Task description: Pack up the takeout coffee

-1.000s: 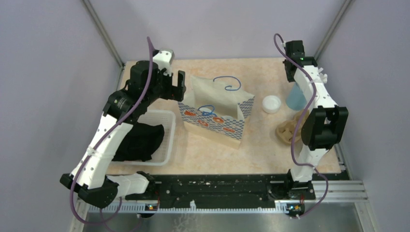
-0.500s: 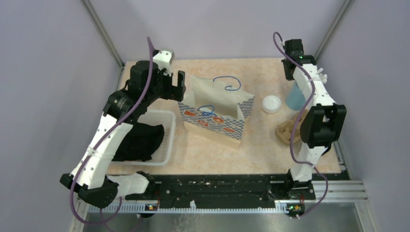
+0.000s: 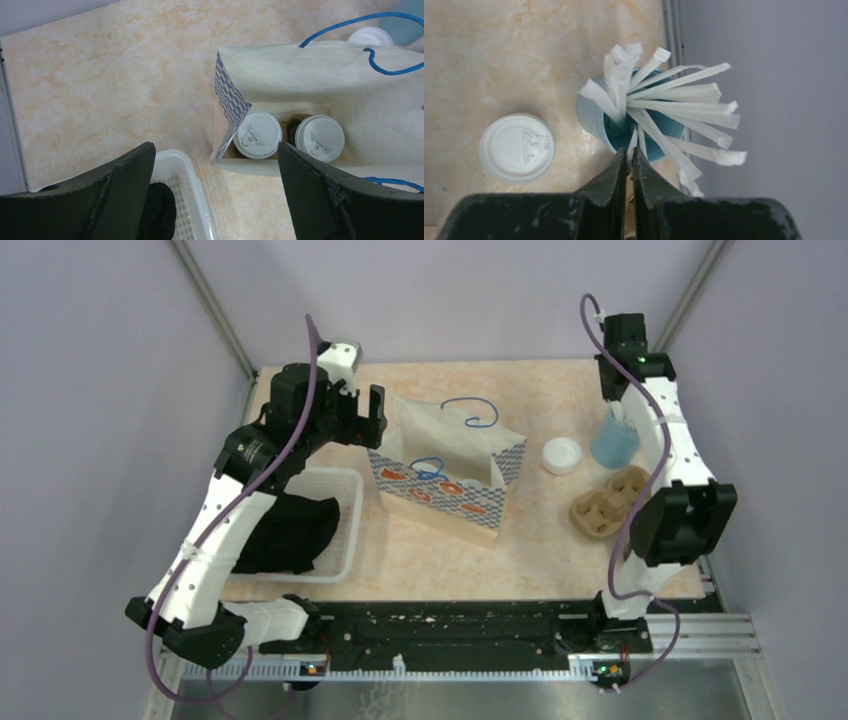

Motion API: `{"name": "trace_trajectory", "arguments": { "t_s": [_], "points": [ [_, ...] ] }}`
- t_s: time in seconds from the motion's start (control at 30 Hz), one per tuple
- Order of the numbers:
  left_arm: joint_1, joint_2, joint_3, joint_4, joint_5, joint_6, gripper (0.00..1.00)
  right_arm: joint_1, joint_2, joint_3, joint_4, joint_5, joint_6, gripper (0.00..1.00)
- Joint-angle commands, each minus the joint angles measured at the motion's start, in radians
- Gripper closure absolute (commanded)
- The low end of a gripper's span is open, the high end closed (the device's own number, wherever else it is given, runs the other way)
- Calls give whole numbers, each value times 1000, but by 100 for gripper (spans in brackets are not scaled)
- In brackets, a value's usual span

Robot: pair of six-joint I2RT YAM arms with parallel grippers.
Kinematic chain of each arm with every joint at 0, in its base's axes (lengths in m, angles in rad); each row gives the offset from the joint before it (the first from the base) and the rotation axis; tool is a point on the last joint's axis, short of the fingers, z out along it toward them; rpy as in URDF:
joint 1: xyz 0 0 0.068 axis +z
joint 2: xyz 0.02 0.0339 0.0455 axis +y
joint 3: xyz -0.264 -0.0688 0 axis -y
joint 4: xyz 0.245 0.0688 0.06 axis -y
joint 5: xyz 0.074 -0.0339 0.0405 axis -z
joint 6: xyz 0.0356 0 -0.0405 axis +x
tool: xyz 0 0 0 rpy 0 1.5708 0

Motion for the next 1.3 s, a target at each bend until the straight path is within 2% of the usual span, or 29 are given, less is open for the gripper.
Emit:
{"name": "trace_trajectory", "arguments": {
  "t_s": [0.0,0.07,0.23,0.37,0.47,0.6,0.73,0.87,0.93,1.03,1.1,1.17,1.27],
  "points": [
    [-3,6,49,47,43,-23,2,-1,-154,-8,15,5,4,95],
    [-3,3,54,44,51,-34,2,-2,-173,0,15,1,1,94],
    [-4,4,72,40,76,-59,2,-2,-239,95,-39,-127,47,95],
    [-4,13,101,38,88,-84,2,0,-283,246,-147,-256,134,98],
    [-3,27,137,35,84,-84,2,3,-357,261,-143,-404,222,98],
    [-3,44,208,19,71,-86,2,12,-482,189,-43,-597,309,98],
    [-3,43,232,-2,78,-120,2,15,-536,162,75,-890,478,99],
    [-1,22,214,-10,87,-177,2,70,-632,-12,431,-1090,757,100],
    [-2,14,208,-12,98,-209,2,129,-644,-64,472,-1090,786,100],
    [-2,11,200,-15,129,-253,2,300,-606,-45,377,-1010,689,100],
    [-2,16,209,-36,137,-271,2,412,-580,-38,340,-921,623,100],
    [-2,15,224,-63,137,-290,2,519,-568,-51,324,-764,550,100],
    [-2,-8,242,-83,117,-318,2,596,-550,-72,314,-612,474,100]
  ]
}}
